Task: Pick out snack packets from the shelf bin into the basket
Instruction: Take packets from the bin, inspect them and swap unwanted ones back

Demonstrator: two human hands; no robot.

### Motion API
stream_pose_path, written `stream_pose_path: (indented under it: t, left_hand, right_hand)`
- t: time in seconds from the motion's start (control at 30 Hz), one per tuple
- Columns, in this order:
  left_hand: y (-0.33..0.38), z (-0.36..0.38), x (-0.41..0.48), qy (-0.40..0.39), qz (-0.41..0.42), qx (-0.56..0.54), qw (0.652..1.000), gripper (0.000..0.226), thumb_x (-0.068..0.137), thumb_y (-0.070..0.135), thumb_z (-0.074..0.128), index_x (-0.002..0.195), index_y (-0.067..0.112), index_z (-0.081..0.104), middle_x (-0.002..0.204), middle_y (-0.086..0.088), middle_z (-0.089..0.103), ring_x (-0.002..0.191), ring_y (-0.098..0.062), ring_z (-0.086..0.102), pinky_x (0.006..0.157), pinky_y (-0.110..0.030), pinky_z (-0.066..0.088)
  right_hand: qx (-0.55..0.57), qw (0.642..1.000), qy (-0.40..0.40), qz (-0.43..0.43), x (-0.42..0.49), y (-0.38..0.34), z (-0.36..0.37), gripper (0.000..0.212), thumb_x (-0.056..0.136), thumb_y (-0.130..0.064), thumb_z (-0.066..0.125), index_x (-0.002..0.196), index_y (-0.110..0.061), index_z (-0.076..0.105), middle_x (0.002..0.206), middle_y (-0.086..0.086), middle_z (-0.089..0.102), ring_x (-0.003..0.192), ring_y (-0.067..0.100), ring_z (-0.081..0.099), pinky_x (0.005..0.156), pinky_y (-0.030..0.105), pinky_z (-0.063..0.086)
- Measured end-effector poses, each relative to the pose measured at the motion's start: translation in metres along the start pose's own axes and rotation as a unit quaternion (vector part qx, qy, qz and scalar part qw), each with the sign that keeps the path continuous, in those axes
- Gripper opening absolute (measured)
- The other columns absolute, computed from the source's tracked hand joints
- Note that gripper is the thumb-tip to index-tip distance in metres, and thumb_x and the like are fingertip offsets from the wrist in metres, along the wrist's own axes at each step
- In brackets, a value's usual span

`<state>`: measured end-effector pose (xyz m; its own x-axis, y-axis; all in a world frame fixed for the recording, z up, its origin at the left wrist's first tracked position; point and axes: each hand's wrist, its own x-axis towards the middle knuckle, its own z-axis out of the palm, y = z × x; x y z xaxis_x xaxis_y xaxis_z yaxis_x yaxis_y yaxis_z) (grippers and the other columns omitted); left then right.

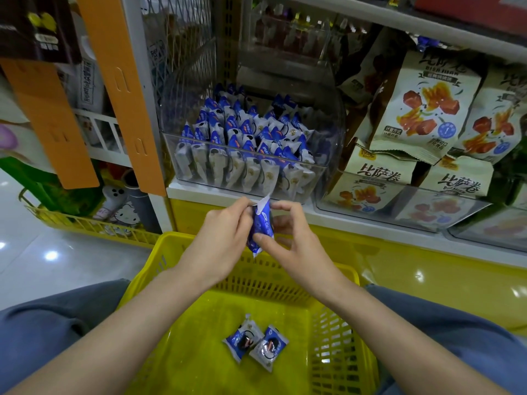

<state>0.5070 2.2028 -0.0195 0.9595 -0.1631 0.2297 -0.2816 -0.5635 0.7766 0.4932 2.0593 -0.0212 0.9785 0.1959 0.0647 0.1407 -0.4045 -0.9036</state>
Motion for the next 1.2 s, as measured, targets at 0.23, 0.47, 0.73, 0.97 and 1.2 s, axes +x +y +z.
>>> stream_pose_path:
  t: [0.23,0.47,0.73,0.97,1.2]
  left_hand:
    - [0.013,0.008,-0.008,-0.035,-0.066,-0.208,0.975,0.016,0.092,0.041,0.047,0.095,0.03,0.058,0.082,0.0,0.067,0.071,-0.01,0.062,0.069,-0.034,0.053]
    - [0.007,-0.002,0.001,0.038,-0.073,-0.159,0.984,0.025,0.098,0.025,0.041,0.084,0.019,0.062,0.073,0.003,0.064,0.07,-0.011,0.057,0.066,-0.027,0.045]
    - [0.01,-0.01,0.01,0.007,-0.189,-0.334,0.923,0.026,0.097,0.022,0.043,0.081,0.026,0.064,0.06,0.008,0.069,0.057,-0.007,0.066,0.051,-0.022,0.054]
    - [0.016,-0.031,0.019,0.018,-0.089,-0.242,0.966,0.026,0.098,0.026,0.04,0.086,0.02,0.062,0.075,-0.003,0.065,0.067,-0.012,0.062,0.057,-0.031,0.055]
    - [0.001,-0.085,0.062,0.066,0.095,0.087,0.989,0.03,0.095,0.035,0.039,0.118,0.021,0.052,0.112,0.005,0.057,0.104,-0.009,0.051,0.086,-0.023,0.04]
  right_hand:
    - [-0.154,0.983,0.101,-0.019,0.003,0.001,-0.002,0.066,0.067,-0.044,0.073,0.119,-0.026,0.037,0.105,-0.012,0.051,0.088,0.001,0.055,0.073,0.02,0.05]
    - [0.077,0.997,0.025,-0.007,0.01,-0.009,-0.003,0.014,0.087,-0.02,0.062,0.097,-0.024,0.054,0.093,-0.009,0.064,0.081,-0.002,0.061,0.073,0.014,0.048]
    - [0.021,0.996,0.053,-0.074,0.01,-0.016,-0.004,0.013,0.089,-0.022,0.059,0.096,-0.032,0.056,0.09,-0.015,0.064,0.081,0.002,0.059,0.072,0.021,0.049]
    - [0.048,0.998,0.014,-0.037,0.015,-0.03,-0.011,0.026,0.084,-0.019,0.064,0.105,-0.032,0.058,0.103,-0.012,0.067,0.095,0.002,0.062,0.083,0.019,0.051]
    - [0.037,0.983,0.166,-0.069,0.074,-0.071,-0.043,0.033,0.08,-0.029,0.067,0.11,-0.018,0.058,0.103,-0.003,0.067,0.096,0.011,0.065,0.081,0.024,0.053]
